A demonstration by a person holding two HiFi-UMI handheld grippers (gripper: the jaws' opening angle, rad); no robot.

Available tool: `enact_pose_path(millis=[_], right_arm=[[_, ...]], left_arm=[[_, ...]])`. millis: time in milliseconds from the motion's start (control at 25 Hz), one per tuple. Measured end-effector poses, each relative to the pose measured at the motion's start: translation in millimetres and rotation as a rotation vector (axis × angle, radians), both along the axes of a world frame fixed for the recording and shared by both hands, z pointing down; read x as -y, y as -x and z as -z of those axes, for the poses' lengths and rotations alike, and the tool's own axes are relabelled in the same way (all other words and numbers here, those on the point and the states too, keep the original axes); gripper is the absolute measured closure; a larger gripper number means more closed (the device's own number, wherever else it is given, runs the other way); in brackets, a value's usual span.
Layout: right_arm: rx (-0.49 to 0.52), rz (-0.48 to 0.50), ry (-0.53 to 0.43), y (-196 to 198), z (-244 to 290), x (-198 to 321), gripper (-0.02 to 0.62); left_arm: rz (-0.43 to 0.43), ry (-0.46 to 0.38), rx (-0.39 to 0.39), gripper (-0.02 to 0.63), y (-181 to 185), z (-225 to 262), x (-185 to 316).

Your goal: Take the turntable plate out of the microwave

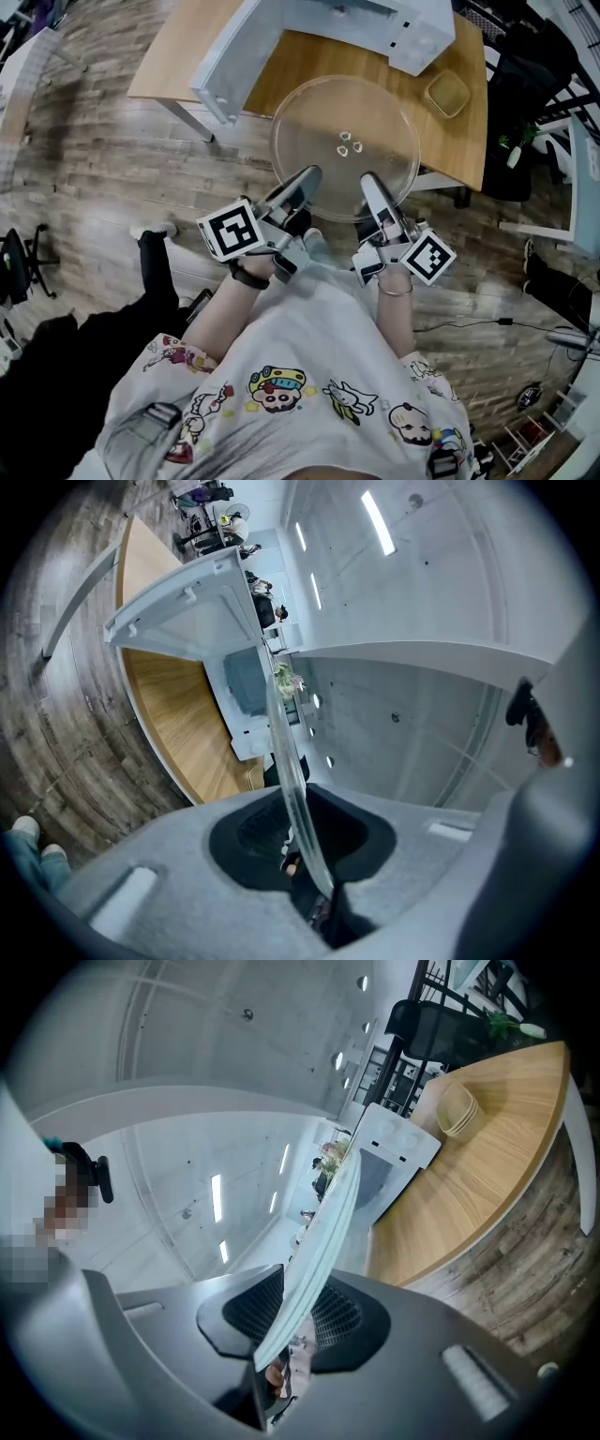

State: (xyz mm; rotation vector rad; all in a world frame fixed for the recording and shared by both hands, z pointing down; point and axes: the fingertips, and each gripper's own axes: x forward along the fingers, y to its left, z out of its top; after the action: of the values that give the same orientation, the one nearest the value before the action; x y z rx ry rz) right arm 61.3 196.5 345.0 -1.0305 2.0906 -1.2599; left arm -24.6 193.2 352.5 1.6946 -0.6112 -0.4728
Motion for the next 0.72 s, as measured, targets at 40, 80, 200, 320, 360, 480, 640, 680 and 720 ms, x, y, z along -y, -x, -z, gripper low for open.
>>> enact_pose_path(millis=[40, 80, 200, 320, 360, 480, 640, 680, 720], right_arm=[[0.001, 0.002, 0.0, 0.1, -0.2, -0.1, 0.5], [0.001, 0.004, -0.001, 0.2, -0.1, -0.3, 0.5], [0.0, 0.012, -0.004, 0.1, 0.8, -1.0, 0.5], [0.0, 0.02, -0.006, 0.7, 1.5, -3.3, 0.5], [0.0, 0.022, -0.007, 0.9, 1.6, -4.0, 0.5], [-0.008, 0.024, -0.007, 0.5, 1.5, -3.8, 0.5], [-0.013, 0.029, -0.009, -0.3, 2.0, -1.2, 0.5], [-0.012, 0.029, -0.008, -0.1, 1.8, -0.9, 0.5], [-0.011, 0.029, -0.006, 0.2, 1.4, -1.0, 0.5]], left_arm=[[0.002, 0.001, -0.002, 0.56, 0.0, 0.1, -0.3], [0.004, 0.002, -0.003, 0.56, -0.1, 0.3, -0.6], [0.01, 0.002, -0.004, 0.56, -0.7, 1.2, -2.1], [0.011, -0.001, 0.0, 0.56, -0.4, 2.0, -4.2], [0.012, -0.002, -0.001, 0.56, -0.3, 2.2, -4.8], [0.014, 0.004, -0.01, 0.56, -0.9, 2.2, -4.7], [0.014, -0.002, -0.006, 0.56, -1.6, 2.3, -2.0], [0.014, -0.002, -0.003, 0.56, -1.3, 2.0, -1.6], [0.015, -0.001, -0.002, 0.56, -0.8, 1.7, -1.7]])
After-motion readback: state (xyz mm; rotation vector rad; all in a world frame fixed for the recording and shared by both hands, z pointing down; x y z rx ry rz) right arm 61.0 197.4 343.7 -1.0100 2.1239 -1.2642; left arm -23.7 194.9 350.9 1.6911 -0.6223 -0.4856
